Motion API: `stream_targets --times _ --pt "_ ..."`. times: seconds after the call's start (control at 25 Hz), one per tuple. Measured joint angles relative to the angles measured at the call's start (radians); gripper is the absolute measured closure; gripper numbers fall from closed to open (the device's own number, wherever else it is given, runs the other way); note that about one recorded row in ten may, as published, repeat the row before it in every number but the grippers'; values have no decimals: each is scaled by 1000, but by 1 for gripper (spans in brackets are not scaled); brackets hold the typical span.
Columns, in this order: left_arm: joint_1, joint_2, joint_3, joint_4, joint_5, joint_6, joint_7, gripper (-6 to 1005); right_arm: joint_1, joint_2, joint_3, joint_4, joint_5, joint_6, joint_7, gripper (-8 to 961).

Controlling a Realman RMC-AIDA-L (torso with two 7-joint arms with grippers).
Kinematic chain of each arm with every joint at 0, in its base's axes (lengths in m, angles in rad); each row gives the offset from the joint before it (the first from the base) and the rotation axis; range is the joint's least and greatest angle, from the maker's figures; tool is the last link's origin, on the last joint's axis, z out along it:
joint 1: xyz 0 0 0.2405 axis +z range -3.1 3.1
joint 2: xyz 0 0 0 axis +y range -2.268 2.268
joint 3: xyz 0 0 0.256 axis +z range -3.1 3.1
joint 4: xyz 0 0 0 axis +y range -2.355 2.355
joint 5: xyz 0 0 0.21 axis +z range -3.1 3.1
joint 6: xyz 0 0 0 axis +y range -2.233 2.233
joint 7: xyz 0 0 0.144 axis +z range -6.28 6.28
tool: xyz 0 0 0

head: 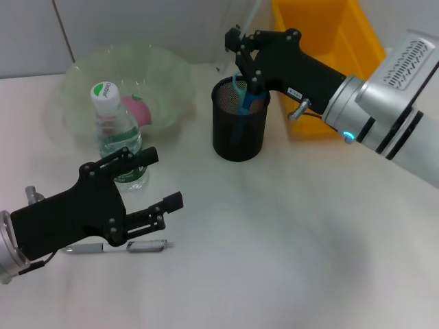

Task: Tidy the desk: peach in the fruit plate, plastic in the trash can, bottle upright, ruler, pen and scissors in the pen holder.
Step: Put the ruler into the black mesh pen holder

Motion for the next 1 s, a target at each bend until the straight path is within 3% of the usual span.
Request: stream_targets --times 1.0 --pt "-24 -3 10 -8 1 -10 -14 192 2 2 0 72 -4 134 12 901"
